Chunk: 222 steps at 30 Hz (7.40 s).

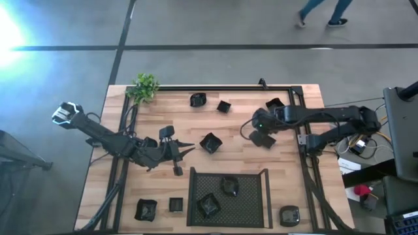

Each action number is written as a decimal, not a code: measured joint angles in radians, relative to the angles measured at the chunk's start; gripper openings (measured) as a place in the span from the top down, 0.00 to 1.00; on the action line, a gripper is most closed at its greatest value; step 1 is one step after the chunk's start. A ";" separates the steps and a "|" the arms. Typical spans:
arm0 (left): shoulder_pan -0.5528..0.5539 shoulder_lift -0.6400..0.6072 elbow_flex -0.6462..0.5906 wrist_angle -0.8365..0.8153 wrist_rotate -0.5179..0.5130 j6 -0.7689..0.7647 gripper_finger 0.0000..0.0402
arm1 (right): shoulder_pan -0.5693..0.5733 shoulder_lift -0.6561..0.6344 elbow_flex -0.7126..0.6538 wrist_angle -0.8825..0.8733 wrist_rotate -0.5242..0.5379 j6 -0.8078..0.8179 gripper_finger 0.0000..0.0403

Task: Pick & Place Mini shaped plates
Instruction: Put the square plate on the shelf, then stack the distorted square plate on top of the other distorted square plate on the shelf

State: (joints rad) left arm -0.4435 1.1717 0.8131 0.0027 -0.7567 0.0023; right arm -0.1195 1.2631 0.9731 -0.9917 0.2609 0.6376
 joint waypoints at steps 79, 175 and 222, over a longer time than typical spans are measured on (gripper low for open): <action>0.000 0.000 0.000 0.000 0.000 -0.009 0.87 | -0.202 -0.043 -0.452 0.277 -0.165 0.000 0.97; -0.006 0.000 0.000 0.001 0.088 -0.010 0.87 | 0.717 0.708 0.408 0.165 -0.370 0.149 0.98; -0.005 0.000 -0.002 0.000 0.087 -0.012 0.87 | 0.717 0.261 0.393 0.141 0.211 -0.019 0.82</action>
State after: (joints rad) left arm -0.4489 1.1717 0.8106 0.0027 -0.6697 -0.0093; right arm 0.5972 1.5237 1.3657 -0.8506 0.4714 0.6190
